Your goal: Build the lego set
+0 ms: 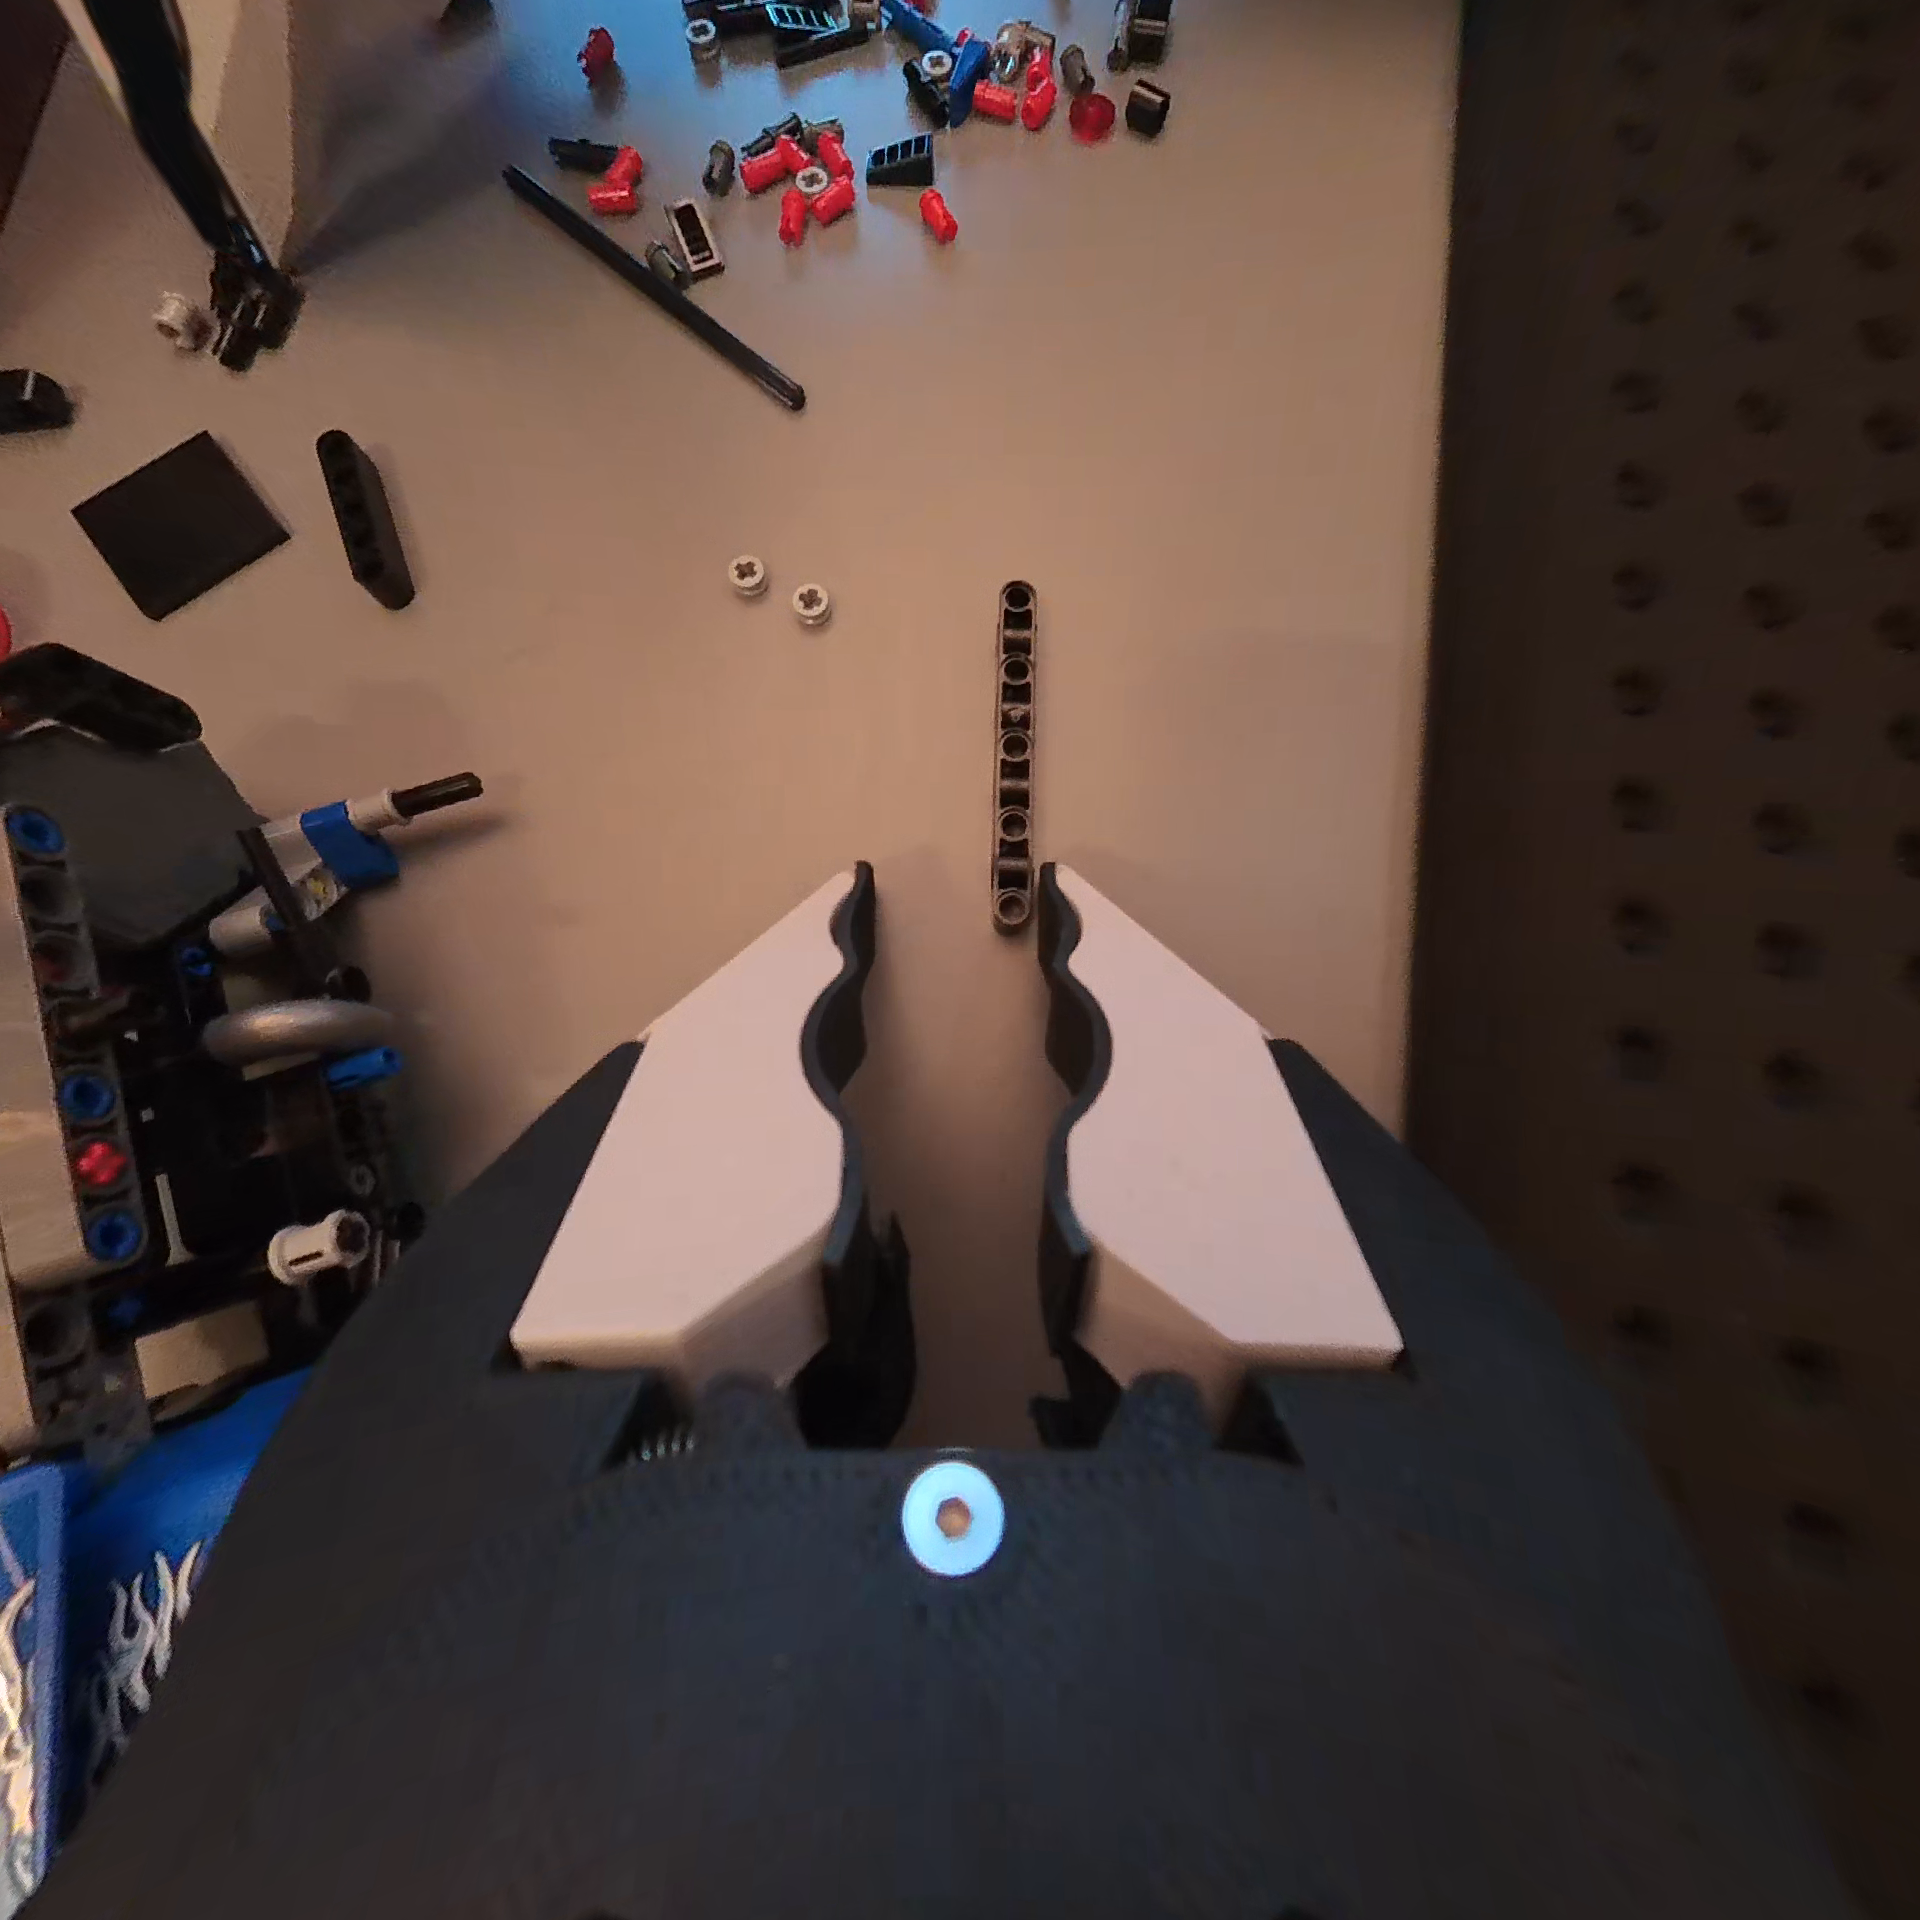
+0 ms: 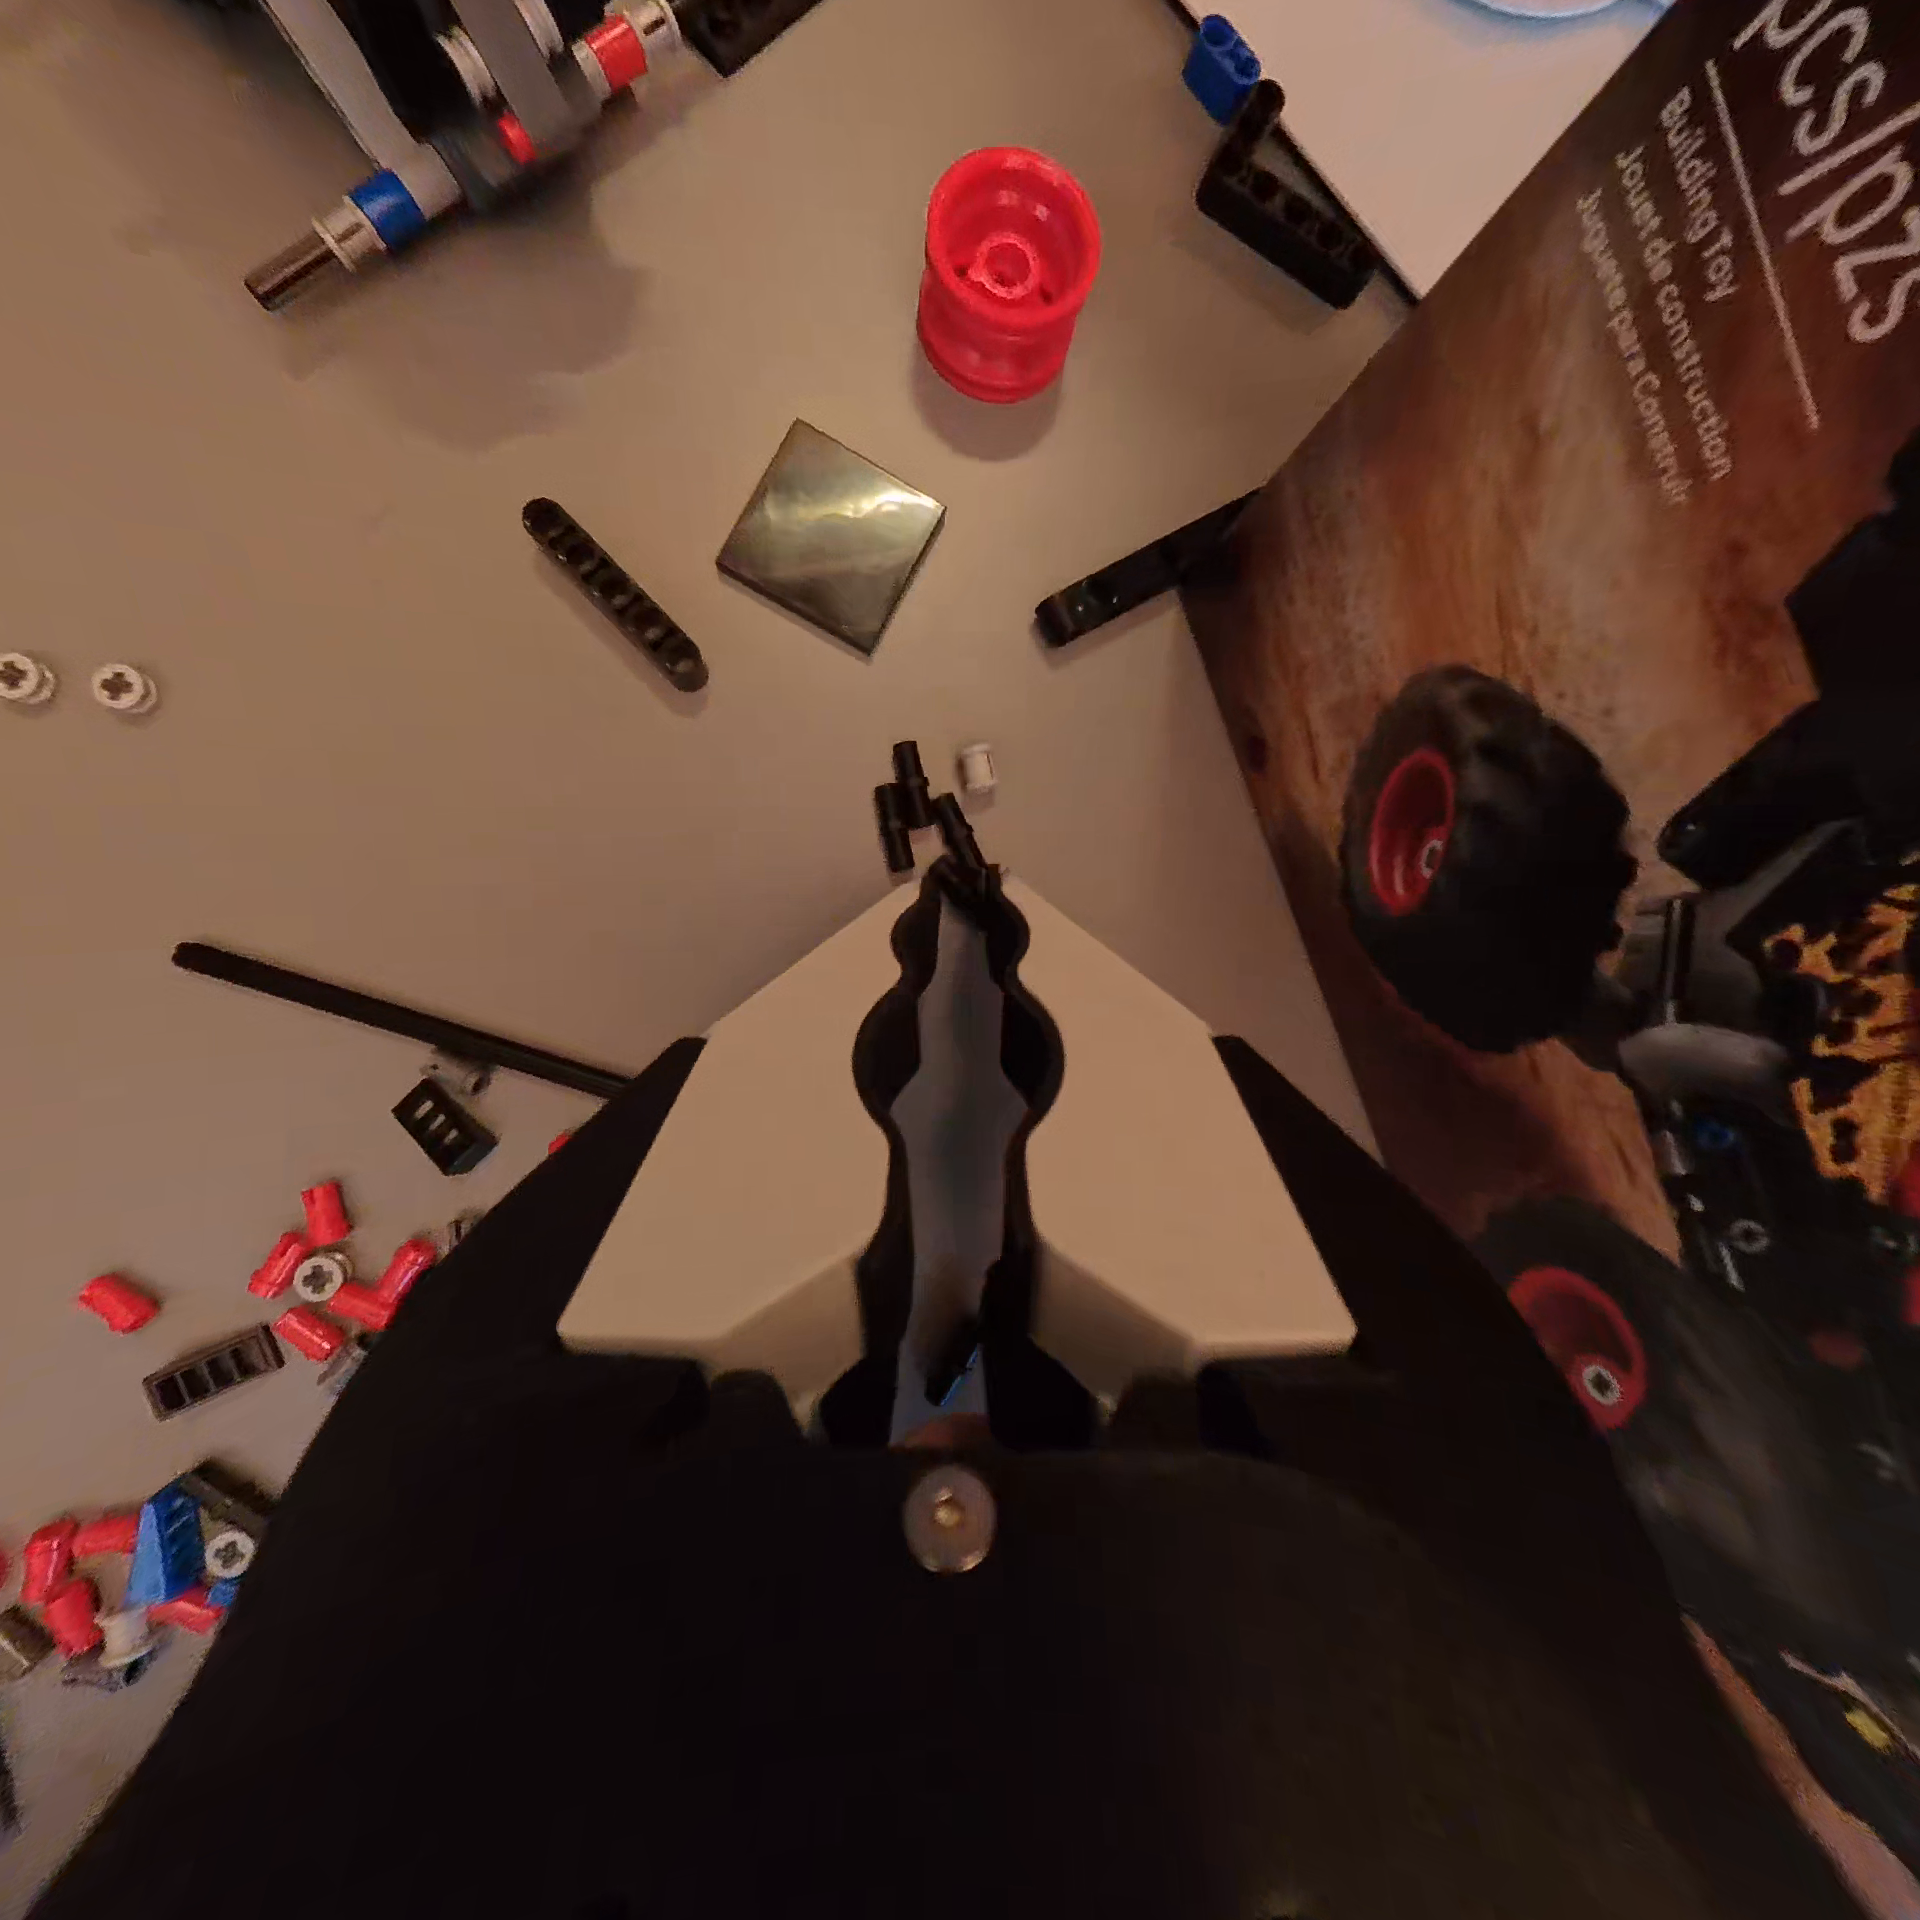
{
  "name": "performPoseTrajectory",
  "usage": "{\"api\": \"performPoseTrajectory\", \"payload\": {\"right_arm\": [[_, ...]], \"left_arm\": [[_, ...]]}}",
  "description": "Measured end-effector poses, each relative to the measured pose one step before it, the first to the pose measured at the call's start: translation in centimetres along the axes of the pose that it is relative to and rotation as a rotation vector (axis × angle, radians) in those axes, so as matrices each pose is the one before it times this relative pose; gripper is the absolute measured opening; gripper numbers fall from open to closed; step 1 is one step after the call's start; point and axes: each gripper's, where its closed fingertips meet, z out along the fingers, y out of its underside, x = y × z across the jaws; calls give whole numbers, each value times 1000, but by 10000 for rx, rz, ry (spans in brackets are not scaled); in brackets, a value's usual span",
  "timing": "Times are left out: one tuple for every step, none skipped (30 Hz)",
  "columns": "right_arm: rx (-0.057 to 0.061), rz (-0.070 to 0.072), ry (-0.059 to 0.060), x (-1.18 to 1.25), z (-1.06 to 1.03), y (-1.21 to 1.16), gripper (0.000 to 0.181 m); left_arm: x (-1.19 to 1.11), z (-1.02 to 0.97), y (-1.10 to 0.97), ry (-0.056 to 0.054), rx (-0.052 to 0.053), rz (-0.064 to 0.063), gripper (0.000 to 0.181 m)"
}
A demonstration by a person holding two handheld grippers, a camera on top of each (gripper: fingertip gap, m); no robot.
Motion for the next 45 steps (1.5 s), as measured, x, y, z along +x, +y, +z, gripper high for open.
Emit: {"api": "performPoseTrajectory", "payload": {"right_arm": [[57,53,-136,-98,52,-15,4],[77,49,-46,-19,25,-50,3],[51,72,-36,-31,-5,0,3],[44,96,-59,-97,-20,18,3],[34,120,-26,-88,-58,36,3],[-1,118,35,-37,-93,110,3],[-2,89,70,-57,-144,117,3],[11,89,32,-192,-205,79,3],[19,43,40,-294,-293,6,3],[55,21,85,-338,-416,-134,3],[45,56,103,-353,-493,-185,3],[83,49,72,-449,-561,-263,3],[241,18,83,-540,-627,-535,3],[331,16,47,-705,-632,-731,2],[314,-20,6,-881,-581,-777,2],[266,-36,-15,-975,-493,-792,2],[276,11,-101,-1108,-375,-854,2],[295,59,-248,-1325,-243,-878,2],[265,63,-333,-1452,-81,-814,2],[208,23,-284,-1359,84,-710,2],[147,-6,-249,-1232,197,-575,2],[135,32,-220,-1064,248,-503,2],[189,116,-228,-916,269,-547,2],[252,183,-290,-854,280,-589,2],[244,199,-307,-767,293,-507,2],[178,169,-253,-609,310,-359,2],[104,140,-209,-470,295,-214,2],[44,118,-113,-272,262,-98,2],[17,91,-54,-138,213,-68,2],[49,69,-86,-177,163,-101,3],[95,74,-116,-186,117,-172,3],[114,109,-77,-109,75,-187,3],[88,110,-77,-107,67,-135,3],[49,76,-84,-138,82,-70,2],[26,58,-65,-111,87,-22,3],[12,57,-48,-77,113,33,2],[-10,61,-68,-90,125,79,3],[13,80,-107,-114,134,61,3],[60,96,-140,-173,121,-27,3],[37,85,-129,-170,106,-15,3],[-11,30,-66,-100,111,41,3],[-45,4,-29,-45,99,87,3],[-13,19,-32,-34,73,48,3],[12,44,-52,-54,42,19,3],[41,49,-64,-64,27,-19,3]], "left_arm": [[25,36,7,18,-1,-6,30],[1,24,-27,7,4,-4,30],[7,29,-17,3,3,0,30],[-2,23,-26,-2,4,3,30],[-8,14,-19,-13,7,7,30],[-35,-15,-42,-40,20,20,30],[-76,-65,-102,-77,54,39,30],[-117,-117,-199,-110,100,53,30],[-142,-144,-257,-130,114,63,30],[-161,-143,-244,-146,109,76,30],[-167,-121,-251,-154,103,87,30],[-68,-79,-197,-93,69,74,29],[41,-28,-143,-7,36,0,29],[-17,-49,-206,-43,91,-22,30],[-97,-122,-294,-108,137,42,30],[-149,-179,-322,-154,136,80,30],[-230,-211,-382,-200,169,92,30],[-298,-225,-429,-251,192,109,30],[-371,-215,-384,-306,150,166,30],[-380,-212,-361,-362,122,258,30],[-351,-210,-397,-363,132,287,30],[-245,-211,-448,-316,164,275,31],[-181,-221,-474,-279,177,284,31],[-195,-197,-402,-301,129,315,31],[-255,-174,-294,-331,72,345,31],[-200,-142,-247,-292,67,342,31],[-26,-104,-198,-145,48,253,31],[207,-12,-84,42,-14,106,31],[116,14,-47,2,-9,26,33],[7,-72,-89,-55,31,63,33],[-136,-137,-166,-117,62,83,32],[-241,-189,-209,-151,95,44,31],[-273,-197,-207,-133,109,-16,30],[-258,-174,-181,-113,111,-32,29],[-241,-167,-145,-118,93,15,28],[-170,-125,-104,-93,60,66,27],[-99,-74,-68,-80,37,100,27],[-45,-67,-72,-73,39,131,26],[-42,-39,-50,-88,12,156,25],[-15,-41,-44,-75,1,171,25],[42,-13,-46,-36,8,131,24],[146,11,-12,61,-3,47,23],[272,102,93,170,-44,-41,22],[196,89,104,133,-17,-69,20],[20,12,13,39,33,-46,18]]}}
